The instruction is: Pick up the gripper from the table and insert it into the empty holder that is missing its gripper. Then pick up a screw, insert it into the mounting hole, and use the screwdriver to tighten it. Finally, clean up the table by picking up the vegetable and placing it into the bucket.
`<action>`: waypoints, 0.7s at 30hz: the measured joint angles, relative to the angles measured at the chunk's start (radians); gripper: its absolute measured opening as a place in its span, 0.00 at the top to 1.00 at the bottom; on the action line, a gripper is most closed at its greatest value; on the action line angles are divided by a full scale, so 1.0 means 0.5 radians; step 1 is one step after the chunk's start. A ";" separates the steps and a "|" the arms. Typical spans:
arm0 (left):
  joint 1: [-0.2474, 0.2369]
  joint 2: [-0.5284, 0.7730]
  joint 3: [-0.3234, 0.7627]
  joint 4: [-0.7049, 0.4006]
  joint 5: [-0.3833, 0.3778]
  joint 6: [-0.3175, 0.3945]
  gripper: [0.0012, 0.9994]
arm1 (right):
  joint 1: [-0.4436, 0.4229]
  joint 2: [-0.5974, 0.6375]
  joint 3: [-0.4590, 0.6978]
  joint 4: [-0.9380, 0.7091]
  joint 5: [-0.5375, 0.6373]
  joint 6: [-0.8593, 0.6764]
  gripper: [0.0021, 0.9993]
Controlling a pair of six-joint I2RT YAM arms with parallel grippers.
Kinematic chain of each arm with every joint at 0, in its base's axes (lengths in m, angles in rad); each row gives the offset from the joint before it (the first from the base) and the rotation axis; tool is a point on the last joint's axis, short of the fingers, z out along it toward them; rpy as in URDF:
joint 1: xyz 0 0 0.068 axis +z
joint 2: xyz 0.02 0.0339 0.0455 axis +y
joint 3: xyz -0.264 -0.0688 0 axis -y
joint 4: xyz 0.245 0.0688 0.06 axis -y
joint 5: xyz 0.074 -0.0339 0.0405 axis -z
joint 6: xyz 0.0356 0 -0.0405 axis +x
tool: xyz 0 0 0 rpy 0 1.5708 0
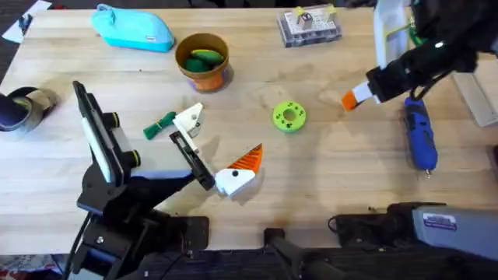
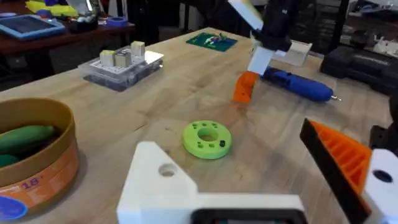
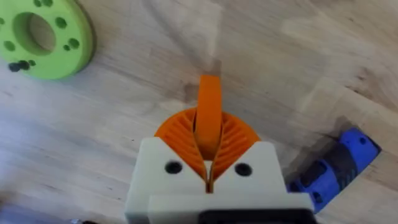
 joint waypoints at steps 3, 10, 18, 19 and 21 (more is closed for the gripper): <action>0.000 0.000 0.000 0.000 0.000 -0.001 0.00 | -0.001 -0.210 0.036 0.030 -0.212 0.022 0.99; 0.000 0.000 0.000 0.000 0.000 -0.001 0.00 | -0.001 -0.689 0.059 0.207 -0.491 0.225 0.99; 0.000 0.000 0.000 0.000 0.000 -0.001 0.00 | -0.001 -0.953 -0.071 0.452 -0.842 0.433 0.99; 0.000 0.000 0.000 0.000 0.000 -0.001 0.00 | -0.001 -0.966 -0.130 0.550 -0.912 0.486 0.99; 0.000 0.000 0.000 0.000 0.000 -0.001 0.00 | 0.004 -0.973 -0.261 0.749 -1.051 0.613 0.99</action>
